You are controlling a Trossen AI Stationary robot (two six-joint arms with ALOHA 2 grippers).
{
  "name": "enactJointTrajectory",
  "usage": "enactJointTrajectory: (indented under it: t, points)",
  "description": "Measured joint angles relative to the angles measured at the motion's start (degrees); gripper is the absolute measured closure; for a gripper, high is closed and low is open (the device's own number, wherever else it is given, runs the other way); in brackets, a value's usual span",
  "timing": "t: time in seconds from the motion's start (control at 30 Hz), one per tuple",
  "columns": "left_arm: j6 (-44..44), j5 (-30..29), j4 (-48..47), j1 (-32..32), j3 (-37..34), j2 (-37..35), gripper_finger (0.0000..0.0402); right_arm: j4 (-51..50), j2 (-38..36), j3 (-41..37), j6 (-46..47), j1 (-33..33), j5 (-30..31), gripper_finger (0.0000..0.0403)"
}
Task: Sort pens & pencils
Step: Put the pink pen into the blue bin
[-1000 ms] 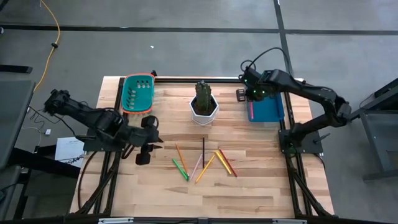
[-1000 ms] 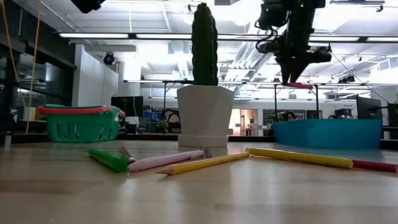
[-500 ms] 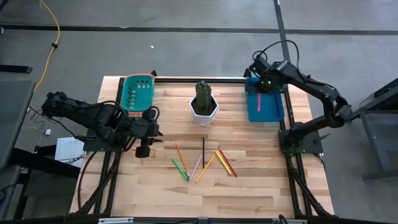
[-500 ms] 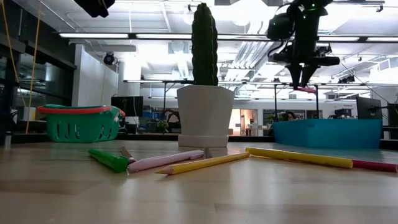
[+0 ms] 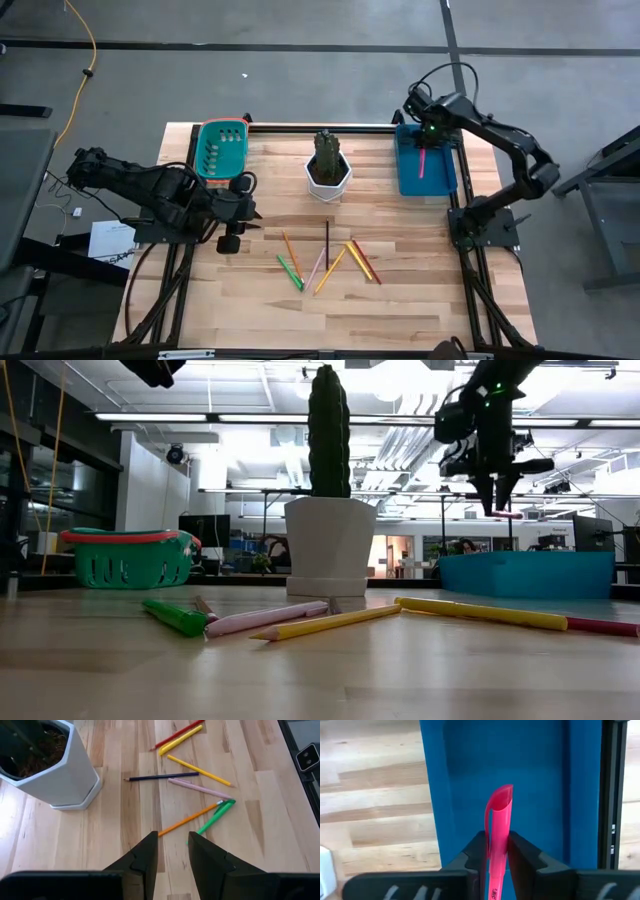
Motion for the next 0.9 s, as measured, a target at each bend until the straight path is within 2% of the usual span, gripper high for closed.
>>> enactJointTrajectory:
  t: [0.3, 0.63, 0.9]
  points:
    - [-0.26, 0.22, -1.05, -0.02, 0.00, 0.02, 0.0305, 2.21, 4.78, -0.05, -1.50, 0.02, -0.15, 0.0357]
    - [-0.87, 0.24, -1.43, -0.02, 0.00, 0.02, 0.0305, 5.03, 5.66, -0.05, -2.16, -0.67, -0.54, 0.0356]
    - [-0.89, 0.23, -1.43, -0.02, 0.00, 0.02, 0.0305, 5.01, 5.66, -0.05, -2.48, -1.75, -1.67, 0.0319]
